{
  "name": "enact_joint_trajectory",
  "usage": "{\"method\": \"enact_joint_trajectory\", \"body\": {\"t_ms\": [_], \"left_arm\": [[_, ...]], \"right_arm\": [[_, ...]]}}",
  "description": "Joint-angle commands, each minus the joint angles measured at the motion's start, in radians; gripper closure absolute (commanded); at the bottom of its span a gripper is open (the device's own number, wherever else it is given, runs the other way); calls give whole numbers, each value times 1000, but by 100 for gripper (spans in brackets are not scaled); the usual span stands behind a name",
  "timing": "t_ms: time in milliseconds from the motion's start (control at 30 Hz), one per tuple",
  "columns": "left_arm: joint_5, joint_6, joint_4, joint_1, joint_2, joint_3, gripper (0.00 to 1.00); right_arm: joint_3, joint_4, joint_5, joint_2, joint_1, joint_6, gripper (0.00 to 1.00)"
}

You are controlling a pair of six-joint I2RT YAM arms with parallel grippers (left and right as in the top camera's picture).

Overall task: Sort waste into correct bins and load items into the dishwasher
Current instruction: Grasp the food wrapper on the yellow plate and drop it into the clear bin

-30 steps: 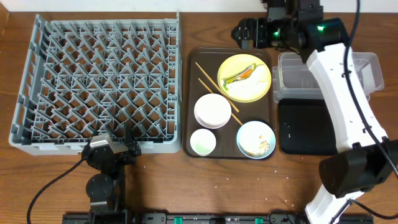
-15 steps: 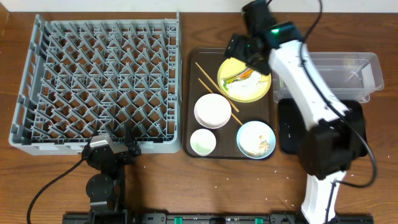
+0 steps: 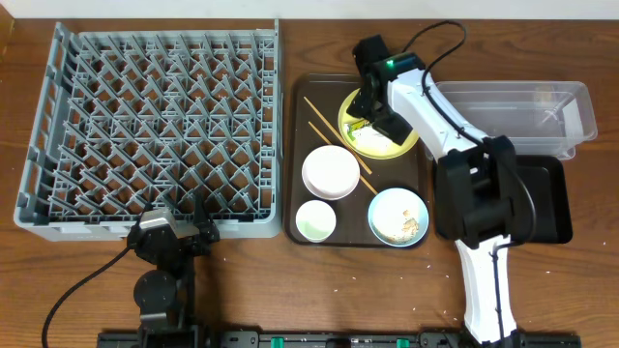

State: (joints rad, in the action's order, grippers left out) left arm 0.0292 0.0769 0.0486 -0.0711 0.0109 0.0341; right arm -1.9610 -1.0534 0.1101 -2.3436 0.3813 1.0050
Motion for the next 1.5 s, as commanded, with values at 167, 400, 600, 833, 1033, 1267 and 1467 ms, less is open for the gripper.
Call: {"method": "enact_joint_trajectory", "body": {"t_ms": [167,400,600,833,1033,1267,1467], "left_arm": [[5,-13,21,-4,-6,-30,10],[5,-13,21,-4,-6,-30,10],[5,-13,21,-4,-6,-30,10],[5,-13,21,-4,-6,-30,10],[5,-13,21,-4,-6,-30,10],[5,-13,21,-4,-6,-30,10],[5,-13,21,-4,-6,-30,10]], "right_arm": [[-13,13,32,-71,-4,20,54],[-23,14,13,-58,-7,-90,99],[-59,6,-53,81,-45,-237,99],[-61,5,-55,336,-103,-281,98],[-60,-42,43,422,-196,-104,99],[-1,-109,80,371,-320,161,98],[91,-99,80,342,-388,285,96]]}}
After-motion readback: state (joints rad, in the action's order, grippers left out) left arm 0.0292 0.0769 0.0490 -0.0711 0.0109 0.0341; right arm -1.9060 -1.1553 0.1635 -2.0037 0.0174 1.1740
